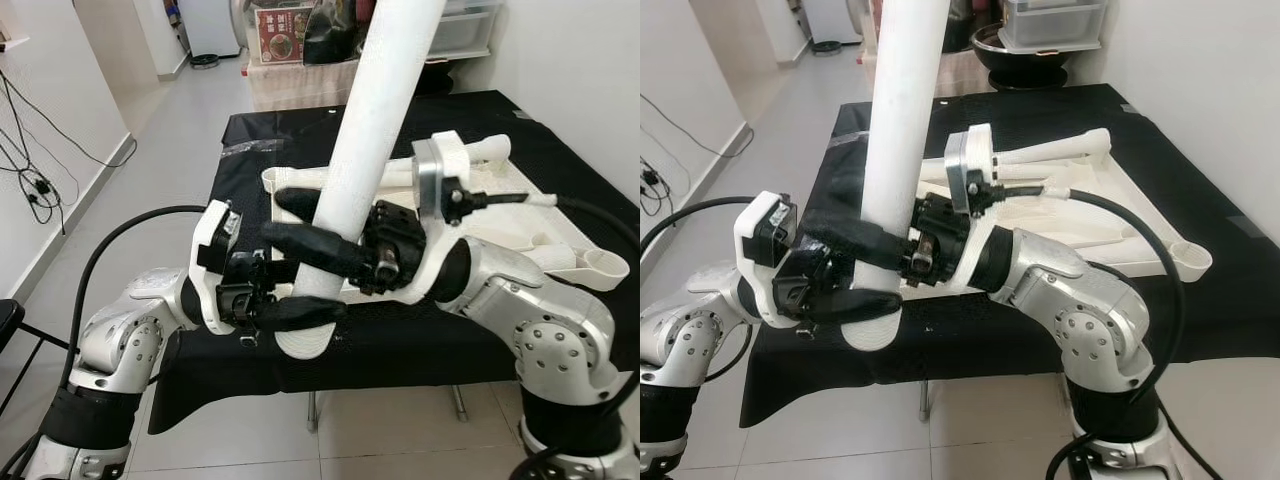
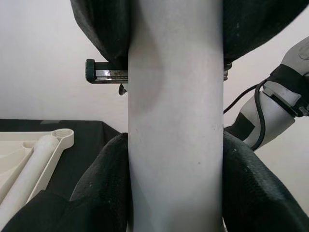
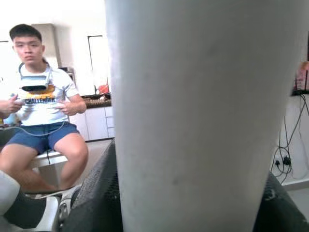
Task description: Building children table
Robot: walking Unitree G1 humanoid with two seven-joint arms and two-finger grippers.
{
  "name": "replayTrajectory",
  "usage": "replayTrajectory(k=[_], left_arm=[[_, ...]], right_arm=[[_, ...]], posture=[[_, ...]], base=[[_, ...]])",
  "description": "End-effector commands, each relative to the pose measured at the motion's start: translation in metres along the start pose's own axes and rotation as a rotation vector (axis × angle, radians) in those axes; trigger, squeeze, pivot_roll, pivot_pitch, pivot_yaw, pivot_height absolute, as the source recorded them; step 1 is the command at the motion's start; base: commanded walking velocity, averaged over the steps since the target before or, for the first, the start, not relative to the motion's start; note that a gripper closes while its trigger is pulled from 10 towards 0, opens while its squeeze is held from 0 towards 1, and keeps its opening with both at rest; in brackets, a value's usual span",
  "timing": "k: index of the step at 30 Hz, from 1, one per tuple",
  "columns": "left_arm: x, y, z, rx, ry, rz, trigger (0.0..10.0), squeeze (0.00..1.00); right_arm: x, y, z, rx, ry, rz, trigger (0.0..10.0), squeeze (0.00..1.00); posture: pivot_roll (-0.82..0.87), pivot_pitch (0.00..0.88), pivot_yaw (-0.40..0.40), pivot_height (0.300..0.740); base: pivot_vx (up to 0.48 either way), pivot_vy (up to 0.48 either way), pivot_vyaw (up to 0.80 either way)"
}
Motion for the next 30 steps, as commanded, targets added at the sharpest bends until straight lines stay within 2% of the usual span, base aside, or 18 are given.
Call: replayTrajectory(k=[1,3,4,7,9,14,15,16,19,25,27,29,30], left_arm=[[0.001,0.000,0.001,-0.003,0.001,-0.012,10.0,0.00],[0.000,0.001,0.001,-0.003,0.002,-0.011,10.0,0.00],[-0.001,0.001,0.001,-0.001,0.011,-0.010,10.0,0.00],[-0.001,0.001,0.000,0.000,0.014,-0.010,10.0,0.00],[-0.001,0.001,0.000,0.004,0.016,-0.010,10.0,0.00],[-0.002,0.006,0.000,-0.018,0.014,0.023,10.0,0.00],[-0.003,0.007,0.000,-0.025,0.013,0.031,10.0,0.23],[-0.003,0.008,0.000,-0.028,0.014,0.035,10.0,0.98],[-0.004,0.010,0.001,-0.045,0.005,0.043,10.0,1.00],[-0.007,0.016,0.004,-0.017,0.010,0.071,10.0,1.00],[-0.010,0.017,0.007,-0.005,0.012,0.081,10.0,1.00],[-0.015,0.016,0.014,0.006,0.005,0.081,10.0,1.00],[-0.015,0.016,0.014,0.006,0.005,0.081,10.0,1.00]], right_arm=[[0.005,0.012,-0.008,-0.028,0.060,0.071,0.0,0.00],[0.004,0.012,-0.010,-0.035,0.079,0.075,0.0,0.00],[0.002,0.010,-0.015,-0.046,0.124,0.067,0.0,0.00],[0.002,0.010,-0.016,-0.047,0.132,0.065,0.0,0.00],[-0.003,-0.001,-0.026,-0.068,0.204,0.020,0.0,0.00],[-0.005,-0.015,-0.027,-0.091,0.228,-0.054,0.0,0.00],[-0.005,-0.017,-0.026,-0.094,0.229,-0.061,0.0,0.00],[-0.005,-0.019,-0.026,-0.098,0.230,-0.076,0.0,0.00],[-0.006,-0.026,-0.025,-0.107,0.231,-0.113,0.0,0.00],[-0.009,-0.039,-0.022,-0.124,0.228,-0.183,0.0,0.00],[-0.012,-0.050,-0.019,-0.139,0.217,-0.245,0.0,0.00],[-0.019,-0.070,-0.015,-0.172,0.215,-0.358,0.0,0.00],[-0.019,-0.070,-0.015,-0.172,0.215,-0.358,0.0,0.00]], posture=[[-0.12,0.023,0.027,0.740],[-0.12,0.023,0.027,0.740],[-0.12,0.022,0.027,0.740],[-0.12,0.022,0.027,0.740],[-0.12,0.020,0.026,0.740],[-0.12,0.024,0.027,0.740],[-0.12,0.024,0.027,0.740],[-0.12,0.025,0.026,0.740],[-0.12,0.026,0.026,0.740],[-0.12,0.026,0.027,0.740],[-0.12,0.026,0.026,0.740],[-0.12,0.028,0.026,0.740],[-0.12,0.028,0.026,0.740]], base=[[0.000,0.000,0.00],[0.000,0.000,0.00],[0.000,0.000,0.00],[0.000,0.000,0.00],[0.000,0.000,0.00],[0.000,0.000,0.00],[0.000,0.000,0.00],[0.000,0.000,0.00],[0.000,0.000,0.00],[0.000,0.000,0.00],[0.000,0.000,0.00],[0.000,0.000,0.00],[0.000,0.000,0.00]])
Point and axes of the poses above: a point about 5 cm out from each wrist's last joint towards the gripper, its own x axis pointing out of the wrist towards the gripper, its own z axis along the axis of the wrist's last joint, y = z × x, the point moved 6 cm from there along x, pointing out of the wrist towards the gripper, and after that the axes turned 4 degrees about x, right-handed, at the moved point
